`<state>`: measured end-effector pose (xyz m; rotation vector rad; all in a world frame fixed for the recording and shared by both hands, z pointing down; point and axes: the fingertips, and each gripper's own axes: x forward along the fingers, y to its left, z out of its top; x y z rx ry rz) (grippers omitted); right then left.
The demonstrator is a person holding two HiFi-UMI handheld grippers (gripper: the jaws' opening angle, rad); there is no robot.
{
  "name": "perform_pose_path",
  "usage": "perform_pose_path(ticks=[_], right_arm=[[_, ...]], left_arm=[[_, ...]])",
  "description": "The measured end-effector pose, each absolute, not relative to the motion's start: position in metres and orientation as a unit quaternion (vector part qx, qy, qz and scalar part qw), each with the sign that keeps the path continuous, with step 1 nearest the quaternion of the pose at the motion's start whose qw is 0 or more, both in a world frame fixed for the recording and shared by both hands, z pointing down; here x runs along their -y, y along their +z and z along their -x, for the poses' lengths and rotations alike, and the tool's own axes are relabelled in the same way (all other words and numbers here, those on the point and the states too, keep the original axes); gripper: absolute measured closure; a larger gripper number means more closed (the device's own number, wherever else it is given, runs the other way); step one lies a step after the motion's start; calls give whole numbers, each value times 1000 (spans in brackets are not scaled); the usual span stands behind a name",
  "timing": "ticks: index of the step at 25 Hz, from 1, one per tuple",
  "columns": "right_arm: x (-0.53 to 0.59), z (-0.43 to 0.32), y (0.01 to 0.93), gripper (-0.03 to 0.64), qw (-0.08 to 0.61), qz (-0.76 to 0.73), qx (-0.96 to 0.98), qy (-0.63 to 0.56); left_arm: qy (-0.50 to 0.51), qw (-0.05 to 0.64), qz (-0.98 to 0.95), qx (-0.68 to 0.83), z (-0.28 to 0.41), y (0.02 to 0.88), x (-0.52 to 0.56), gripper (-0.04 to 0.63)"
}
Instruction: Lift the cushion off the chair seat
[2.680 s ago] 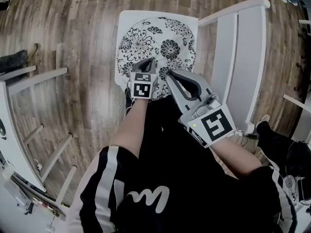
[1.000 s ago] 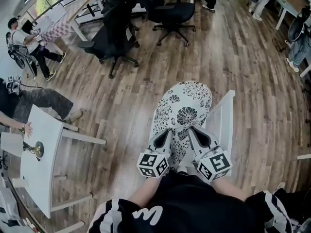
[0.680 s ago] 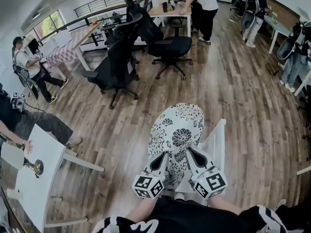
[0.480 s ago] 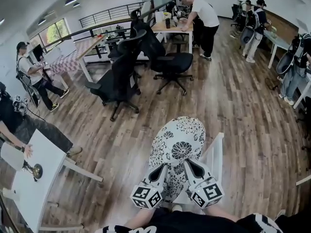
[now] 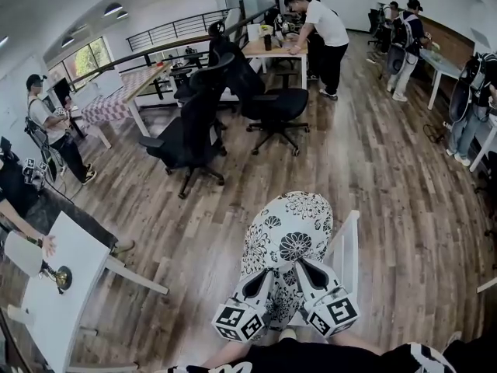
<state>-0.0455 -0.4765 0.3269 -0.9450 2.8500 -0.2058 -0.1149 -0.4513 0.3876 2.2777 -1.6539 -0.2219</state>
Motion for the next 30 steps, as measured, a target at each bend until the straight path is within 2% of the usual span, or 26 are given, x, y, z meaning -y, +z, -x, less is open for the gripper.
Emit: perform_pose_path(ticks=[9, 21, 30], right_arm=[[433, 54, 330, 595, 66, 328, -939, -80], [295, 86, 319, 595, 80, 336, -935, -86], [209, 85, 306, 595, 96, 349, -929, -72]], left_arm=[[-99, 148, -798, 575, 123, 384, 401, 578], [-107, 142, -794, 581, 164, 359, 261, 578], [-126, 125, -810, 559, 164, 340, 183, 578]])
